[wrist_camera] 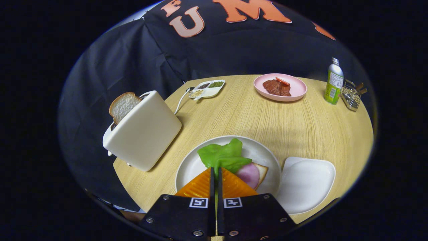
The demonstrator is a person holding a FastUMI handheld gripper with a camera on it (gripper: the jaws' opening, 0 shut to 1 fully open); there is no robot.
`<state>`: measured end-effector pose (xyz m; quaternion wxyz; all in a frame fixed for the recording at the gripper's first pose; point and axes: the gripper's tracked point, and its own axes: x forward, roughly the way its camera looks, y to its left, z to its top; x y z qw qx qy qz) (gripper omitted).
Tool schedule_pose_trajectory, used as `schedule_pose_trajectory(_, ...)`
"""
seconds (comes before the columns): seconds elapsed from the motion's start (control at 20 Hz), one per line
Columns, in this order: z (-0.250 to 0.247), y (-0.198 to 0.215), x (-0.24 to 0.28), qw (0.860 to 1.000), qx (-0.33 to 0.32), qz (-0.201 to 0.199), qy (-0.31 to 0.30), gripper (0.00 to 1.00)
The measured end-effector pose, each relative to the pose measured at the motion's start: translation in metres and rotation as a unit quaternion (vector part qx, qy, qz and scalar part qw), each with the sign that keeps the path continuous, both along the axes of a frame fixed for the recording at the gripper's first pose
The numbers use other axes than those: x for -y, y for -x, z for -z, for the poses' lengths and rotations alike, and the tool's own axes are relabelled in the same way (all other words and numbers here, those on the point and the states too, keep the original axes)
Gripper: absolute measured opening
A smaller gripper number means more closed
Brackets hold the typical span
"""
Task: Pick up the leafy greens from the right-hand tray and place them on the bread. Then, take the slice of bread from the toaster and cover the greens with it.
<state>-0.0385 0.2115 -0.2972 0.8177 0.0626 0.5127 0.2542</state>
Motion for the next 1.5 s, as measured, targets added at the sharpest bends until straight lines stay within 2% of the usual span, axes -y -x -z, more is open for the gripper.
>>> schedule_pose_trajectory(0.15, 0.006, -0.002, 0.005, 1.000, 0.002, 0.005, 0.012, 0.03)
schedule_pose_trajectory(0.25, 0.005, -0.002, 0.006, 1.000, 0.005, 0.004, 0.013, 0.06)
schedule_pose_trajectory(0.35, 0.008, -0.005, 0.012, 1.000, 0.013, 0.004, 0.028, 0.14)
schedule_pose_trajectory(0.4, 0.009, -0.003, 0.012, 0.999, 0.014, 0.002, 0.032, 0.25)
schedule_pose_trajectory(0.45, 0.010, -0.001, 0.012, 0.999, 0.012, -0.001, 0.034, 0.29)
schedule_pose_trajectory(0.6, 0.005, -0.001, 0.009, 0.999, 0.024, -0.007, 0.036, 0.50)
schedule_pose_trajectory(0.8, -0.006, -0.010, 0.010, 0.997, 0.051, -0.004, 0.055, 0.74)
schedule_pose_trajectory(0.9, -0.009, -0.016, 0.014, 0.996, 0.058, 0.000, 0.067, 0.80)
schedule_pose_trajectory(1.1, -0.025, -0.023, 0.012, 0.996, 0.064, 0.009, 0.067, 0.86)
schedule_pose_trajectory(1.5, -0.093, -0.041, -0.027, 0.997, 0.070, 0.019, 0.031, 0.95)
